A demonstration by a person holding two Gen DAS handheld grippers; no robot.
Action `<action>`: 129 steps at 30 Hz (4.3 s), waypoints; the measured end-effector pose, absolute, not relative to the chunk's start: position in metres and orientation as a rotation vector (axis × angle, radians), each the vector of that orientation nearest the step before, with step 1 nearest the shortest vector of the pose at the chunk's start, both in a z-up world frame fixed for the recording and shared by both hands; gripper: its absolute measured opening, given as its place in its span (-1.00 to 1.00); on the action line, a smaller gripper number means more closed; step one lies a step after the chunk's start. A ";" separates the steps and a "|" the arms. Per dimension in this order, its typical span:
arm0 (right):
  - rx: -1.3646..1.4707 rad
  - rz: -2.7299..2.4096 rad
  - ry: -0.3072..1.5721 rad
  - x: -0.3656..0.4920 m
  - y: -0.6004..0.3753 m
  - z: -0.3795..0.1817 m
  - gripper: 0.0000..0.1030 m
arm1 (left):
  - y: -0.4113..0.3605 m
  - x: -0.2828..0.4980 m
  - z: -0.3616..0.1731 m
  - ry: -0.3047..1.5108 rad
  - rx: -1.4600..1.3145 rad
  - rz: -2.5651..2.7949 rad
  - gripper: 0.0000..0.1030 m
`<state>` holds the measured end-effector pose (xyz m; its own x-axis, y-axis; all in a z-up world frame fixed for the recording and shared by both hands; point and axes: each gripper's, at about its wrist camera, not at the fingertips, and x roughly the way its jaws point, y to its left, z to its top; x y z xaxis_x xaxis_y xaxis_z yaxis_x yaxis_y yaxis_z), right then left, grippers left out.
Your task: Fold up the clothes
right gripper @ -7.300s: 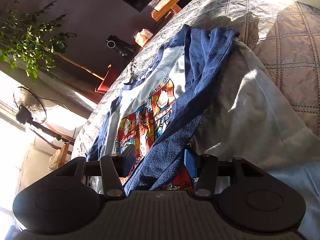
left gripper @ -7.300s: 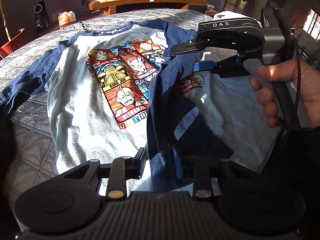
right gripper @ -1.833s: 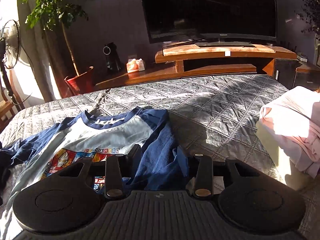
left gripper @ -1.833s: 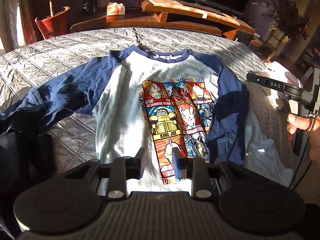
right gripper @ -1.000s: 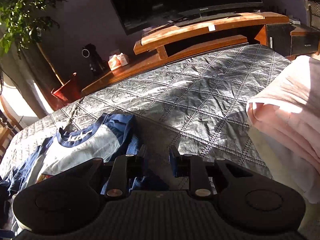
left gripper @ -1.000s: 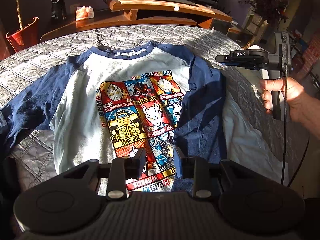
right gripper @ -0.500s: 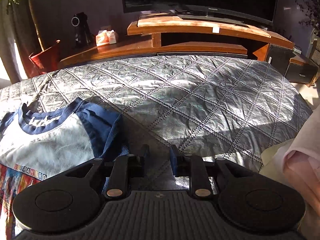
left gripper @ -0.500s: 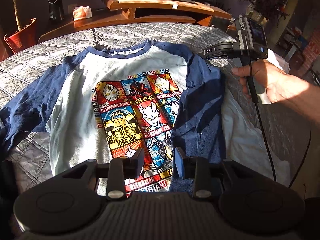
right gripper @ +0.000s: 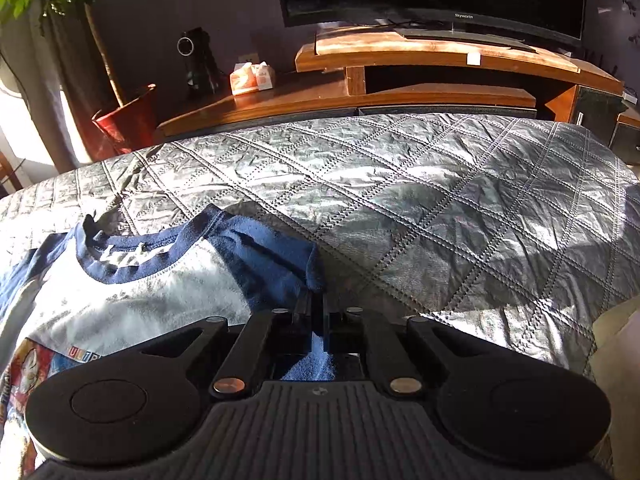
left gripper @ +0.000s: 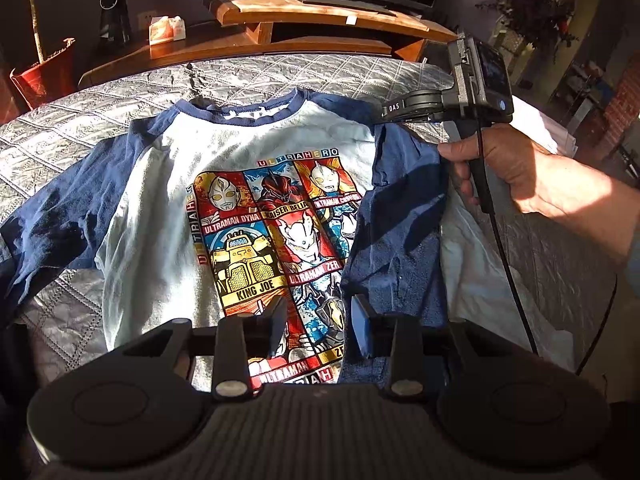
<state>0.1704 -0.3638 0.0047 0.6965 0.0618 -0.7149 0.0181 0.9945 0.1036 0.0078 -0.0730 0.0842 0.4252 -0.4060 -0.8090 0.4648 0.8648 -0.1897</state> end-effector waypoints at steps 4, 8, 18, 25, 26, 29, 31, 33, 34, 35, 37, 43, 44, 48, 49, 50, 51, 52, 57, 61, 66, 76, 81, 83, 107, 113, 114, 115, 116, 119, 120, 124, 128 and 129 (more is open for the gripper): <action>0.042 -0.042 0.805 0.183 -0.363 0.007 -0.91 | -0.073 0.006 0.085 0.990 0.072 -0.549 -0.35; 0.069 -0.038 0.787 0.183 -0.367 0.019 -0.78 | -0.072 0.005 0.083 0.992 0.082 -0.538 -0.35; 0.023 0.014 0.734 0.069 -0.360 0.034 -0.39 | -0.056 0.009 0.087 0.982 0.091 -0.479 -0.28; -0.126 -0.008 0.816 0.037 -0.344 0.020 -0.32 | -0.055 0.014 0.083 0.980 0.106 -0.447 -0.26; -0.127 -0.006 0.806 0.032 -0.342 0.026 -0.31 | -0.053 0.016 0.084 0.978 0.099 -0.437 -0.26; -0.088 0.160 0.766 0.001 -0.317 0.046 -0.20 | -0.043 0.020 0.088 0.967 0.072 -0.403 -0.25; -0.153 0.327 0.740 -0.021 -0.282 0.054 -0.15 | -0.037 0.023 0.091 0.959 0.054 -0.381 -0.20; -0.245 0.456 0.708 -0.044 -0.243 0.061 0.00 | -0.031 0.027 0.094 0.952 0.036 -0.358 -0.17; -0.258 0.532 0.726 -0.050 -0.226 0.059 0.00 | -0.027 0.028 0.095 0.948 0.027 -0.347 -0.16; -0.263 0.611 0.753 -0.054 -0.210 0.056 0.06 | -0.024 0.030 0.096 0.944 0.018 -0.336 -0.15; -0.320 0.731 0.818 -0.063 -0.179 0.044 0.30 | -0.017 0.033 0.099 0.935 0.000 -0.310 -0.12; -0.274 0.786 0.858 -0.074 -0.161 0.056 0.16 | 0.023 0.045 0.108 0.919 -0.097 -0.188 -0.03; -0.256 0.763 0.842 -0.068 -0.163 0.064 0.17 | 0.032 0.045 0.112 0.909 -0.113 -0.169 -0.01; -0.235 0.683 0.771 -0.037 -0.161 0.096 0.18 | 0.069 0.046 0.129 0.847 -0.129 -0.045 0.34; -0.212 0.672 0.761 -0.028 -0.157 0.103 0.18 | 0.082 0.046 0.133 0.833 -0.128 0.007 0.51; -0.175 0.670 0.754 -0.019 -0.150 0.106 0.22 | 0.095 0.047 0.136 0.819 -0.131 0.062 0.56; -0.135 0.670 0.747 -0.008 -0.142 0.109 0.29 | 0.109 0.048 0.139 0.805 -0.133 0.116 0.56; -0.096 0.670 0.739 0.002 -0.134 0.112 0.31 | 0.124 0.048 0.142 0.793 -0.146 0.166 0.56; 0.130 0.665 0.778 0.053 -0.086 0.105 0.29 | 0.204 0.041 0.147 0.774 -0.321 0.337 0.57; 0.206 0.644 0.835 0.087 -0.047 0.083 -0.15 | 0.248 0.035 0.142 0.784 -0.433 0.416 0.58; 0.391 0.686 0.985 0.131 -0.011 0.049 -0.23 | 0.273 0.026 0.139 0.774 -0.539 0.432 0.56; 1.042 0.591 1.172 0.148 -0.009 -0.025 -0.18 | 0.273 0.026 0.139 0.760 -0.578 0.401 0.56; 1.181 0.471 1.192 0.148 0.001 -0.044 0.05 | 0.273 0.025 0.140 0.753 -0.583 0.403 0.56; 1.203 0.434 1.181 0.146 0.005 -0.045 0.02 | 0.273 0.025 0.139 0.752 -0.584 0.408 0.56; 0.961 0.472 0.596 0.129 -0.092 0.160 -0.98 | 0.255 0.031 0.140 0.758 -0.579 0.373 0.57; 0.904 0.164 0.400 0.019 -0.205 0.185 -0.98 | 0.221 0.040 0.142 0.781 -0.505 0.281 0.57; 0.917 0.098 0.397 -0.001 -0.221 0.175 -0.98 | 0.215 0.041 0.142 0.785 -0.492 0.269 0.57; 0.931 0.031 0.394 -0.020 -0.236 0.165 -0.98 | 0.209 0.042 0.141 0.790 -0.477 0.256 0.57; 0.953 -0.028 0.410 -0.035 -0.249 0.151 -0.97 | 0.203 0.043 0.141 0.796 -0.463 0.243 0.57; 1.017 -0.147 0.493 -0.065 -0.275 0.108 -0.97 | 0.186 0.047 0.137 0.819 -0.432 0.206 0.58; 1.022 -0.160 0.522 -0.072 -0.277 0.095 -0.97 | 0.180 0.048 0.136 0.830 -0.419 0.192 0.58; 1.026 -0.159 0.597 -0.091 -0.280 0.065 -0.97 | 0.154 0.055 0.130 0.873 -0.367 0.154 0.60; 0.914 -0.139 0.620 -0.092 -0.276 0.068 -0.97 | 0.130 0.058 0.126 0.895 -0.342 0.124 0.65; 0.886 -0.130 0.620 -0.092 -0.276 0.070 -0.97 | 0.125 0.059 0.125 0.901 -0.335 0.118 0.68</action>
<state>-0.0923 -0.2757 0.0699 0.8181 0.1426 -0.5571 0.3549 0.6370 0.6843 0.0595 0.1253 0.1254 0.6188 -0.0392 -0.7846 -0.2398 0.9417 -0.2362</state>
